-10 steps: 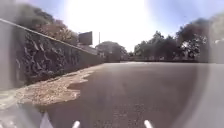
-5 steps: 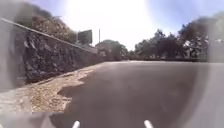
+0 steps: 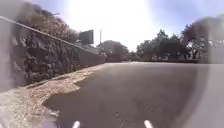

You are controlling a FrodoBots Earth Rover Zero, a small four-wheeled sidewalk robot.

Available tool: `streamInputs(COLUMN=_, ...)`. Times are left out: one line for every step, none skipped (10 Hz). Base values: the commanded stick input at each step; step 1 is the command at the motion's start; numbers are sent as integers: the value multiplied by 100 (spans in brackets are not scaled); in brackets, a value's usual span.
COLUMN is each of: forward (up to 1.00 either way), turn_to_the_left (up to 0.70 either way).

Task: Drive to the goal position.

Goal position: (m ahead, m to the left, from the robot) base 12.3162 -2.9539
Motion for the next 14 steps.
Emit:
streamInputs(forward=100, turn_to_the_left=0)
streamInputs(forward=100, turn_to_the_left=0)
streamInputs(forward=100, turn_to_the_left=0)
streamInputs(forward=100, turn_to_the_left=0)
streamInputs(forward=100, turn_to_the_left=0)
streamInputs(forward=100, turn_to_the_left=0)
streamInputs(forward=100, turn_to_the_left=0)
streamInputs(forward=100, turn_to_the_left=0)
streamInputs(forward=100, turn_to_the_left=0)
streamInputs(forward=100, turn_to_the_left=0)
streamInputs(forward=100, turn_to_the_left=0)
streamInputs(forward=100, turn_to_the_left=0)
streamInputs(forward=100, turn_to_the_left=0)
streamInputs(forward=100, turn_to_the_left=0)
